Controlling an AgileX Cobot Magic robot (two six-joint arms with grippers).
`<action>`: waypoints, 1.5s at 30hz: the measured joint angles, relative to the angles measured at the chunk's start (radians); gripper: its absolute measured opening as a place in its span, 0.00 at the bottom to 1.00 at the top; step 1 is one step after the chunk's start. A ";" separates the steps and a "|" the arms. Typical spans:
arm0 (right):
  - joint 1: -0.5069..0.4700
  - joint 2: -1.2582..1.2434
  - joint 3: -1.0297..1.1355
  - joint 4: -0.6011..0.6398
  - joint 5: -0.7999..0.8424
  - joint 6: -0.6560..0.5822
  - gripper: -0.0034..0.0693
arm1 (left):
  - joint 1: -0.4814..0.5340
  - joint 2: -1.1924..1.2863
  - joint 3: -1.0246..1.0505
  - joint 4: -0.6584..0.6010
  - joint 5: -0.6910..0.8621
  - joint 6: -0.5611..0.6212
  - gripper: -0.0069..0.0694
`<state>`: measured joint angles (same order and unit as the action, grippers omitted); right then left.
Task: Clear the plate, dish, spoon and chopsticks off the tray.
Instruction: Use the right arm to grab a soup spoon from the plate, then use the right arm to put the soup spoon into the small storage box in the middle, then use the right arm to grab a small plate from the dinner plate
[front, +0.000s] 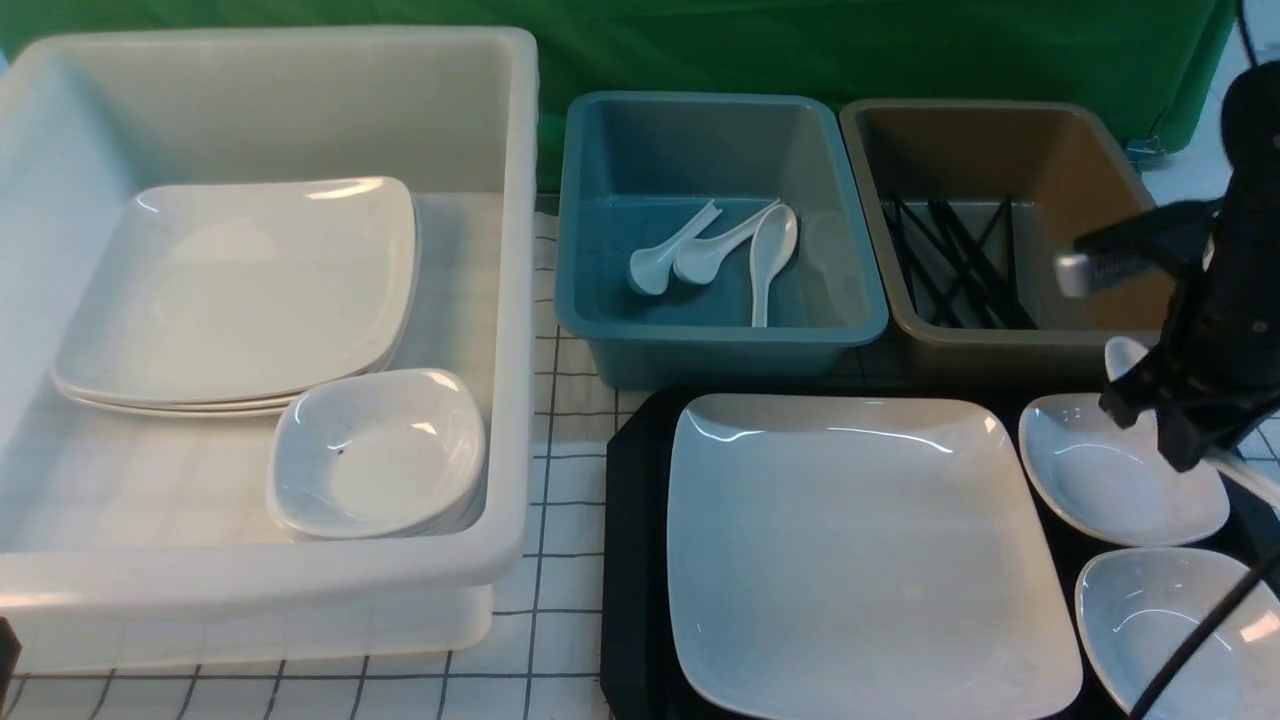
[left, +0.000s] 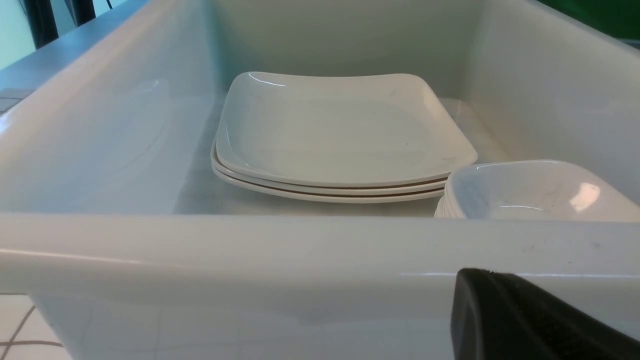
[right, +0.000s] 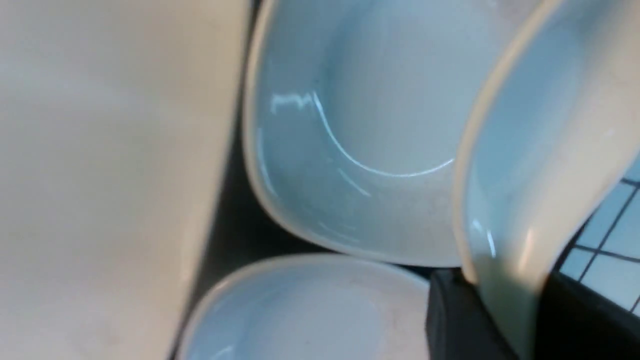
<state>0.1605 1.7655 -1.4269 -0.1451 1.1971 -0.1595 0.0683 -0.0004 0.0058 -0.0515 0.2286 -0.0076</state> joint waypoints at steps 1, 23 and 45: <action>0.007 -0.030 -0.017 0.026 -0.020 0.000 0.30 | 0.000 0.000 0.000 0.000 0.000 0.000 0.10; 0.251 0.303 -0.321 0.372 -0.890 0.024 0.40 | 0.000 0.000 0.000 0.000 -0.001 0.002 0.10; 0.252 -0.157 -0.337 0.320 -0.087 -0.100 0.05 | 0.000 0.000 0.000 0.000 0.000 0.000 0.10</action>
<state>0.4129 1.6082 -1.7636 0.1747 1.1100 -0.2592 0.0683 -0.0004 0.0058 -0.0515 0.2287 -0.0073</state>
